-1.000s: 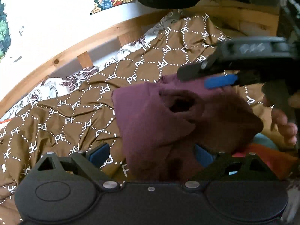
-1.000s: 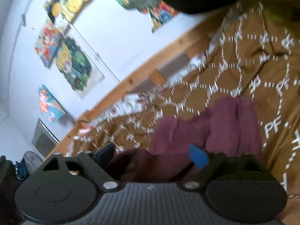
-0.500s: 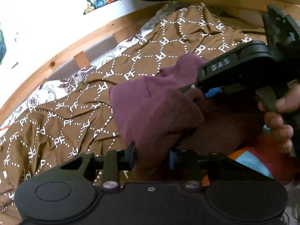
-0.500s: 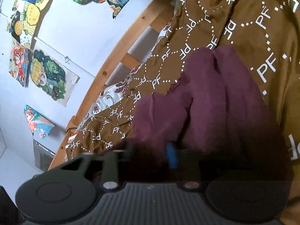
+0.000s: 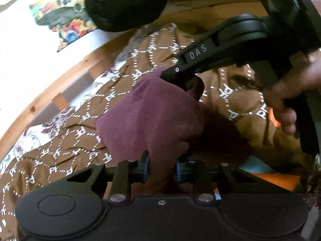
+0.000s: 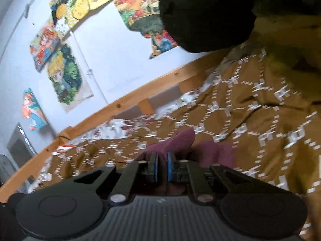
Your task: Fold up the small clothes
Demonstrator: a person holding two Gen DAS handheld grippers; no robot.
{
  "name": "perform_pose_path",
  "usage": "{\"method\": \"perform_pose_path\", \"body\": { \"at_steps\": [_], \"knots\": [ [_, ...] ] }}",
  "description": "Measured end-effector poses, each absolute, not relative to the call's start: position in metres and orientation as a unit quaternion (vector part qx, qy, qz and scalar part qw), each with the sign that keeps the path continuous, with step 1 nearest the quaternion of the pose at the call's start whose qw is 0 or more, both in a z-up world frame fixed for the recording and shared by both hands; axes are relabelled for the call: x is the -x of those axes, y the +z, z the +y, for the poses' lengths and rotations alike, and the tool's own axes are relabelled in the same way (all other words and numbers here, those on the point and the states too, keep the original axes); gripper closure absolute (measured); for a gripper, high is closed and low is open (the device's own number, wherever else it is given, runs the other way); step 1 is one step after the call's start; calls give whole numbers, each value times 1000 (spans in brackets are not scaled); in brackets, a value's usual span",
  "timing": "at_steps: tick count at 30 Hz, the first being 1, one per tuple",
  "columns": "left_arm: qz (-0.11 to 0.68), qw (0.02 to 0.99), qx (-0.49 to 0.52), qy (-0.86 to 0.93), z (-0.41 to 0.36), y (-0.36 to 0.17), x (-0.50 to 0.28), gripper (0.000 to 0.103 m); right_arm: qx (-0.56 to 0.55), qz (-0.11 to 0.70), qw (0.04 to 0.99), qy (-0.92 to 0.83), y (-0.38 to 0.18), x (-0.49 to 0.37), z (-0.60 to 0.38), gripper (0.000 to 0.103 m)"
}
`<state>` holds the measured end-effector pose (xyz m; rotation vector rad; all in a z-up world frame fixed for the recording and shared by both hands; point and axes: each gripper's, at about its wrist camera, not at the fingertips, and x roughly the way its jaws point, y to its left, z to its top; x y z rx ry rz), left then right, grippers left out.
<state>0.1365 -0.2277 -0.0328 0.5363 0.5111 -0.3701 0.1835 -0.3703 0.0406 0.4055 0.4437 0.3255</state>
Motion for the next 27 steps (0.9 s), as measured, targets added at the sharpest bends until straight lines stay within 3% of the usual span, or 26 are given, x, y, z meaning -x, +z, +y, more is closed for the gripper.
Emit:
{"method": "perform_pose_path", "body": {
  "at_steps": [7, 12, 21, 24, 27],
  "knots": [
    [245, 909, -269, -202, -239, -42, -129, 77, -202, 250, 940, 117, 32, -171, -391, 93],
    [253, 905, -264, -217, -241, -46, -129, 68, -212, 277, 932, 94, 16, -169, -401, 94],
    [272, 912, -163, -259, -214, -24, -125, 25, -222, 309, 922, 71, -1, -163, -407, 95],
    [261, 927, -108, -247, -196, -10, -121, 16, -220, 309, 923, 64, 2, -157, -406, 94],
    [254, 939, -57, -223, -175, -1, -124, 8, -217, 307, 925, 48, 9, -151, -405, 86]
  ]
}}
